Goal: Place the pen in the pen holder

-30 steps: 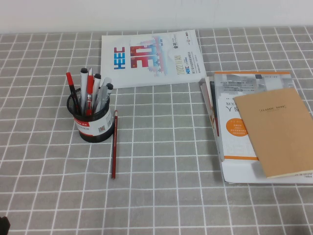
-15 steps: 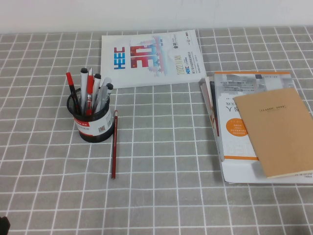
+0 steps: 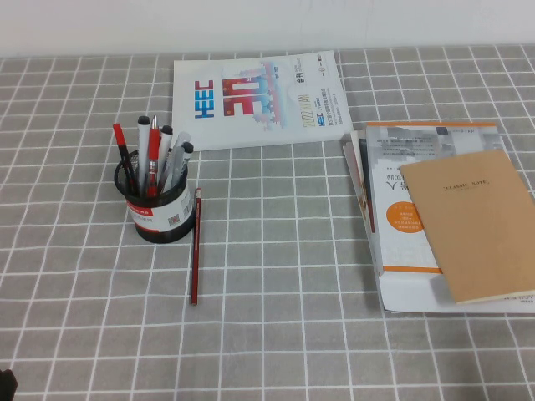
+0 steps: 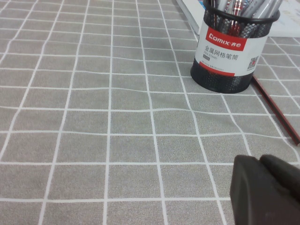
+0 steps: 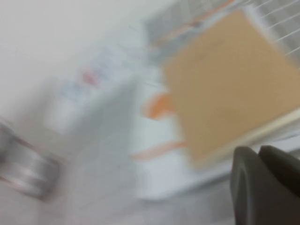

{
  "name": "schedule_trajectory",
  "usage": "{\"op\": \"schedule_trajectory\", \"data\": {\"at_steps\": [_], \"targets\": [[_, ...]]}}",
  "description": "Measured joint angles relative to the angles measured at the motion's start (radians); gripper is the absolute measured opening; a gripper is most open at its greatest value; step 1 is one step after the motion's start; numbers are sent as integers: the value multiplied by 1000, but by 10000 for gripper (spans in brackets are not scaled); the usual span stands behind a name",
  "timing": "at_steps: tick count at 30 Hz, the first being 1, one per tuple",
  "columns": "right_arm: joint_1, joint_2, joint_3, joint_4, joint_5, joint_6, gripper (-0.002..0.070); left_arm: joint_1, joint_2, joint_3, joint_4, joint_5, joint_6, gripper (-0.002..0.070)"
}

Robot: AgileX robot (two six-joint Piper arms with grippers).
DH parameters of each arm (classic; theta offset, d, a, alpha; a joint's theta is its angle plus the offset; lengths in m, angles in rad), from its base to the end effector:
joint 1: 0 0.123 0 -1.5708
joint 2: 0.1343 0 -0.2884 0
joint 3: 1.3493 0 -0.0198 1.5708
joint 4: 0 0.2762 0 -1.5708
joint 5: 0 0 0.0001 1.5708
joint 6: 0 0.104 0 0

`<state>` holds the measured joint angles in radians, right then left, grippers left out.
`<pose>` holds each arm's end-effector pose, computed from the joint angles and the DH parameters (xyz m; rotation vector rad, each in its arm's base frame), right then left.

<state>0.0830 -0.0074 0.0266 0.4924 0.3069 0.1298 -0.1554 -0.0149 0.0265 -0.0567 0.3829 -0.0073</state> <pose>0.0874 0.0222 0.1770 0.3632 1.7787 0.6183 0.0853 -0.0156 0.1665 0.1043 1.8780 -0.1678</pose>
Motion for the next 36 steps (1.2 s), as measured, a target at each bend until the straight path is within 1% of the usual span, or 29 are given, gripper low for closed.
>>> {"op": "schedule_trajectory", "data": {"at_steps": [3, 4, 5, 9, 14, 18, 21, 23, 26, 29, 32, 36], "targets": [[0, 0, 0, 337, -22, 0, -13, 0, 0, 0, 0, 0, 0, -5], [0, 0, 0, 414, -27, 0, -13, 0, 0, 0, 0, 0, 0, -5], [0, 0, 0, 451, -29, 0, -13, 0, 0, 0, 0, 0, 0, -5], [0, 0, 0, 509, -38, -29, -13, 0, 0, 0, 0, 0, 0, -5], [0, 0, 0, 518, -63, -47, -13, 0, 0, 0, 0, 0, 0, -5], [0, 0, 0, 518, -69, -130, -13, 0, 0, 0, 0, 0, 0, -5], [0, 3, -21, 473, 51, -216, -13, 0, 0, 0, 0, 0, 0, -5], [0, 37, -82, 398, 141, -242, -13, 0, 0, 0, 0, 0, 0, -5], [0, 155, -229, 258, 267, -246, -13, 0, 0, 0, 0, 0, 0, -5], [0, 339, -420, 117, 413, -246, -13, 0, 0, 0, 0, 0, 0, -5], [0, 538, -595, 13, 555, -233, -13, 0, 0, 0, 0, 0, 0, -5], [0, 811, -795, -50, 722, -225, -13, 0, 0, 0, 0, 0, 0, -5]]}}
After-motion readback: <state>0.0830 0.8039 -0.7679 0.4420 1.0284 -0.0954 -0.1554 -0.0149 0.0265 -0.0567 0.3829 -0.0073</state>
